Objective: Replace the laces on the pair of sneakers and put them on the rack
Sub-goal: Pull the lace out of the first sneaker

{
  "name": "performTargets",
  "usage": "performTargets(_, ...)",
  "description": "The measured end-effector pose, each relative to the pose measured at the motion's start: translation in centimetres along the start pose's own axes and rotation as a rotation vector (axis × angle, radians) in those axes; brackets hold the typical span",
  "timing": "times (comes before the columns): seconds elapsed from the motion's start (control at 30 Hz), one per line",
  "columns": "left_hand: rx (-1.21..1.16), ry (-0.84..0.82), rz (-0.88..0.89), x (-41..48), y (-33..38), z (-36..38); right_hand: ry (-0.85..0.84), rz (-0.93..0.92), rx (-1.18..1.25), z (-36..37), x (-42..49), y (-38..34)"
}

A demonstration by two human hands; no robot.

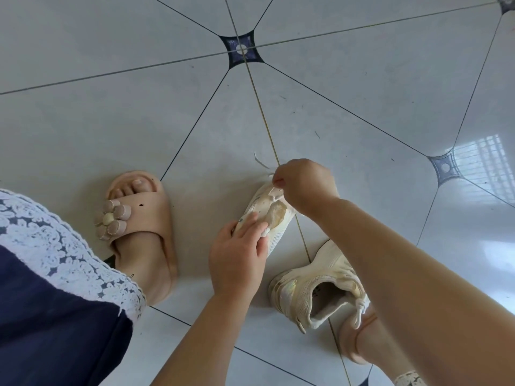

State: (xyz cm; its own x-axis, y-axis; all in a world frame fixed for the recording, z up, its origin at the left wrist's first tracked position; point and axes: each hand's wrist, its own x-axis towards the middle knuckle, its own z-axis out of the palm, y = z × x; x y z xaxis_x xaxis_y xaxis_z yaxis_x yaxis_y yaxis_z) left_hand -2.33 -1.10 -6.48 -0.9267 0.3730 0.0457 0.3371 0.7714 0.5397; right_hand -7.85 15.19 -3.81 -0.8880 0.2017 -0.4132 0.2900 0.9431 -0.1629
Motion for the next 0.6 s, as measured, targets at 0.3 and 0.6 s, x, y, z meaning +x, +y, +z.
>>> performTargets(0.3,-0.027,-0.091,-0.093,0.1,0.4,-0.5,0.574,0.397,0.947,-10.1,0.6,4.5)
performTargets(0.6,-0.042,-0.075,-0.059,0.4,0.9,-0.6,0.400,0.415,0.798,-9.4,-4.0,6.2)
